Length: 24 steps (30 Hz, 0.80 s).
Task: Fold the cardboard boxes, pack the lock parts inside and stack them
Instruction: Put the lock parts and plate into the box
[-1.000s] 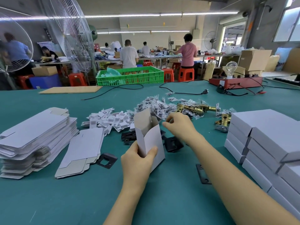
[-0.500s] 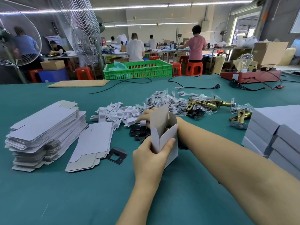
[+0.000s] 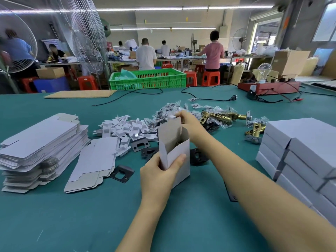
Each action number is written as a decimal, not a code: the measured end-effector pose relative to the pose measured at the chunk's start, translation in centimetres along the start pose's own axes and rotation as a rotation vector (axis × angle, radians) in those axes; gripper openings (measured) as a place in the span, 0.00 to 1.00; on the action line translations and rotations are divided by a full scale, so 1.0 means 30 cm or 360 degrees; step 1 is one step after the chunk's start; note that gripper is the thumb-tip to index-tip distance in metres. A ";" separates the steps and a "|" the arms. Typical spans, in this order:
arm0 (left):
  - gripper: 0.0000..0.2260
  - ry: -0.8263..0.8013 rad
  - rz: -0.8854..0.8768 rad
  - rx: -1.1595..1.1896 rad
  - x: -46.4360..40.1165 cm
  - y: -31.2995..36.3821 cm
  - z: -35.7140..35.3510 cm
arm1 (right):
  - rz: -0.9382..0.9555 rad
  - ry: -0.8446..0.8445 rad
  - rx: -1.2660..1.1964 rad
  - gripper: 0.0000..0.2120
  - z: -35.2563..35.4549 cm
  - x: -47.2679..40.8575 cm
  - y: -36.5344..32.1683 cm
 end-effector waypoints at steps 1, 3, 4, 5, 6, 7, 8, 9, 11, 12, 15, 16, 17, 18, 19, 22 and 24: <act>0.09 -0.0012 0.0008 -0.0001 -0.002 -0.005 0.004 | -0.0037 0.0066 -0.0166 0.12 0.029 0.015 0.005; 0.06 -0.0067 0.0019 0.0022 -0.001 -0.007 -0.004 | -0.0127 0.0127 -0.0550 0.15 0.095 0.068 0.010; 0.05 -0.0102 0.0019 0.0034 0.003 -0.005 -0.008 | -0.0173 0.0147 -0.0724 0.15 0.132 0.098 0.008; 0.05 -0.0140 0.0012 0.0042 0.007 -0.005 -0.015 | -0.0239 0.0140 -0.0942 0.14 0.160 0.123 0.004; 0.04 -0.0170 0.0007 0.0039 0.011 0.000 -0.019 | -0.0315 0.0161 -0.1171 0.12 0.187 0.142 0.003; 0.05 -0.0188 -0.0005 0.0039 0.014 0.005 -0.023 | -0.0386 0.0175 -0.1416 0.09 0.207 0.157 -0.001; 0.05 -0.0201 -0.0013 0.0047 0.015 0.007 -0.026 | -0.0440 0.0203 -0.1589 0.05 0.224 0.175 -0.012; 0.06 -0.0209 -0.0024 0.0059 0.018 0.007 -0.027 | -0.0463 0.0245 -0.1704 0.04 0.242 0.188 -0.016; 0.10 -0.0216 -0.0046 0.0087 0.022 0.014 -0.028 | -0.0457 0.0332 -0.1714 0.06 0.280 0.207 -0.031; 0.13 -0.0224 -0.0054 0.0097 0.024 0.017 -0.027 | -0.0434 0.0353 -0.1618 0.05 0.293 0.214 -0.043; 0.16 -0.0245 -0.0060 0.0122 0.022 0.017 -0.033 | -0.0312 0.0348 -0.1190 0.02 0.318 0.223 -0.092; 0.16 -0.0248 -0.0060 0.0130 0.021 0.017 -0.034 | -0.0239 0.0329 -0.1094 0.03 0.322 0.225 -0.114; 0.16 -0.0250 -0.0059 0.0142 0.020 0.016 -0.036 | -0.0166 0.0301 -0.1015 0.04 0.322 0.228 -0.138; 0.16 -0.0247 -0.0059 0.0150 0.021 0.017 -0.037 | -0.0093 0.0259 -0.0936 0.03 0.320 0.231 -0.161; 0.15 -0.0240 -0.0064 0.0152 0.021 0.017 -0.037 | -0.0020 0.0206 -0.0853 0.03 0.312 0.240 -0.190; 0.10 -0.0236 -0.0063 0.0125 0.021 0.017 -0.038 | 0.0196 -0.0033 -0.0511 0.05 0.273 0.272 -0.267; 0.06 -0.0227 -0.0039 0.0113 0.016 0.008 -0.041 | 0.0326 -0.0144 -0.0121 0.03 0.242 0.295 -0.305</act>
Point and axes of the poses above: each hand's wrist, its own x-axis away from the middle knuckle, its own z-axis out of the back of the hand, y = z × x, the point moved 5 cm from there along -x, towards the middle knuckle, and after that the axes turned 12 degrees about -x, right-handed, at the moved point
